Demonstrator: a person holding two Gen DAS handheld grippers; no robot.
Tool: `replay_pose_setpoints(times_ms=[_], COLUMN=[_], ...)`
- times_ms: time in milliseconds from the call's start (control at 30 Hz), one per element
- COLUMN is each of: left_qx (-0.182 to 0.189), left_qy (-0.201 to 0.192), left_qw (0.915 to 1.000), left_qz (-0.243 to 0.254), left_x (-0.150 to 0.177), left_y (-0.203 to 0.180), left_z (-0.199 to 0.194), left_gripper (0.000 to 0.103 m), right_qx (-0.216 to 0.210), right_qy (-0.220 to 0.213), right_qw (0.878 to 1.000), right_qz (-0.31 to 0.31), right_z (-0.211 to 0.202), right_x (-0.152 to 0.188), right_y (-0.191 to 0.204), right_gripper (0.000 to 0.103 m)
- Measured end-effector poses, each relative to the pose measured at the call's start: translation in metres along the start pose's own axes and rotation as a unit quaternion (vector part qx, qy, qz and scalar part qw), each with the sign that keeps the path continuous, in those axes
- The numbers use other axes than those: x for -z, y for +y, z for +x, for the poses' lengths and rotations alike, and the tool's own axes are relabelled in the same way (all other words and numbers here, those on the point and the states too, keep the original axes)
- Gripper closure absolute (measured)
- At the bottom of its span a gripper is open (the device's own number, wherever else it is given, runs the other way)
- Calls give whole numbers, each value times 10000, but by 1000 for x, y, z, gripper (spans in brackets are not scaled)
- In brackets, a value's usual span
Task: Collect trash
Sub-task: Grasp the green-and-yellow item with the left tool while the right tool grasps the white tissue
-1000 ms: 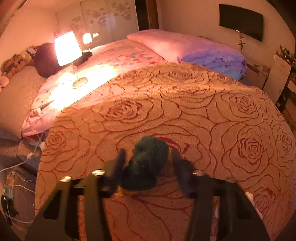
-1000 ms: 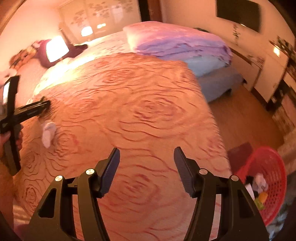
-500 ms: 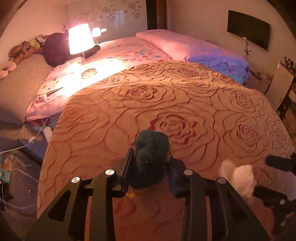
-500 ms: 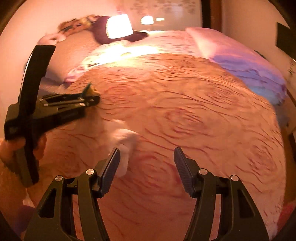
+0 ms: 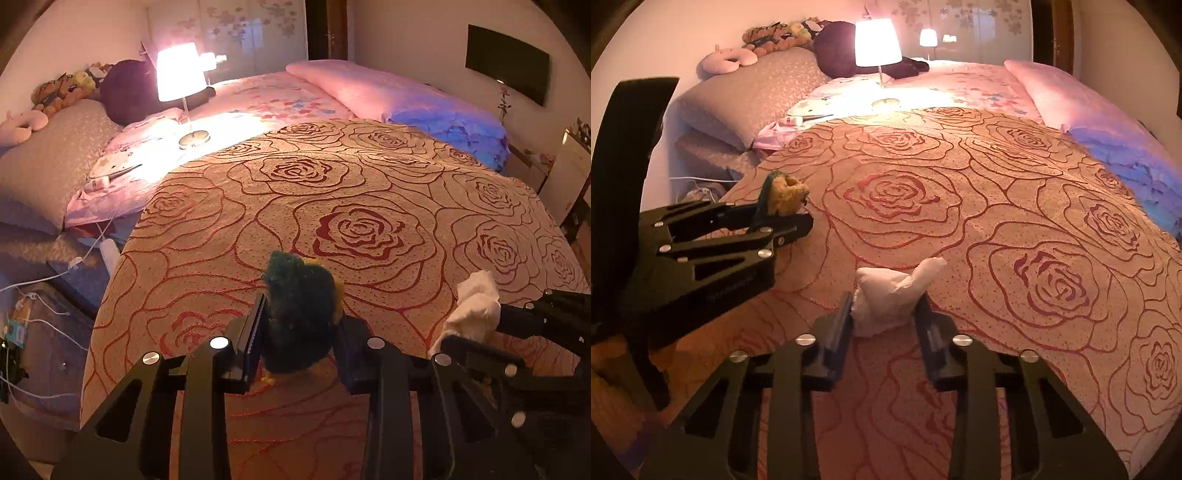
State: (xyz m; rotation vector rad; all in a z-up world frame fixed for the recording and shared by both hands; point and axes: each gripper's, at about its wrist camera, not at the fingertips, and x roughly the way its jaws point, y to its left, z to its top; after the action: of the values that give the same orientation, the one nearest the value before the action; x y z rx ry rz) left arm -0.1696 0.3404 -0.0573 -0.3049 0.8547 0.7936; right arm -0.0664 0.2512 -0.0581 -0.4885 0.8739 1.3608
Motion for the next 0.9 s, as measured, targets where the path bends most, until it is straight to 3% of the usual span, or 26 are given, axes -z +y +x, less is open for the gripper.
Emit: replay_pose_setpoints(times_ms=[200,333,467,567,633,800,900], left_qx=[129,302,133,235,337,404,357], left_qy=[37,87,31,73,172,100,104], left_qw=[9999,9995,9996,9996,9993,9991,9993], left_qz=[-18,84,257,103,-70,37,20], left_x=[2,10,17,16,15,19,19], left_y=[-14,-35,-50,-46,-39,-39,-41], left_z=[-9,-15,-13,-11,-7,-7,-6], left_gripper=[71,71,71,67,57,43,42], right_qx=[208,622,947,992,1026,912,894], right_qy=[-133,-105,-20,-51,-93,-63,-88], right_qw=[9991,9961,9916,9902,9903,9891,9890], right_qz=[353,615,878,977,937,1152,1178], right_z=[-24,-47,-59,-63,-65,-64,-65], right_x=[9,28,50,62,65,70,71], right_y=[-23,-50,-73,-79,-77,-80,-77], right_gripper=[76,76,75,74,74,57,51])
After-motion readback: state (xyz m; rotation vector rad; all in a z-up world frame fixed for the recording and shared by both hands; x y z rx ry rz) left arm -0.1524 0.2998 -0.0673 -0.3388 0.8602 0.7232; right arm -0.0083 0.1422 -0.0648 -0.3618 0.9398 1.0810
